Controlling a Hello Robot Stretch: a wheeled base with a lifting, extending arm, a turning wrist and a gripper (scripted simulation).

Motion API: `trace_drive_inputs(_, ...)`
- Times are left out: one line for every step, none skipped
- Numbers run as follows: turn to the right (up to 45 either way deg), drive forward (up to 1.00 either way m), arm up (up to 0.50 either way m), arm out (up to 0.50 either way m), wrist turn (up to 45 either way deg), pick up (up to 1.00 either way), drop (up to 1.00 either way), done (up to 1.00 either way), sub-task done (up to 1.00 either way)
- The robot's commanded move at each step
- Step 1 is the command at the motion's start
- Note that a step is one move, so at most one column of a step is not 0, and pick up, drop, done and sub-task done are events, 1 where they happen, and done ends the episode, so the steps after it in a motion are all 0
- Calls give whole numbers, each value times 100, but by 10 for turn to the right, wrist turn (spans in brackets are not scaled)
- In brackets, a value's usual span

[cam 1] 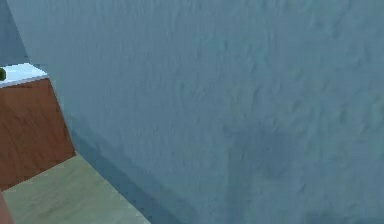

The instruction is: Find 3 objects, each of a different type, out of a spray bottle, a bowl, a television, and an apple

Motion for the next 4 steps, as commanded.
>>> trace_drive_inputs(-30, 0, 0, 0, 0, 0, 0, 0, 0)
trace_drive_inputs(0, 20, 0, 0, 0, 0, 0, 0, 0)
trace_drive_inputs(-450, 0, 0, 0, 0, 0, 0, 0, 0)
trace_drive_inputs(0, 100, 0, 0, 0, 0, 0, 0, 0)
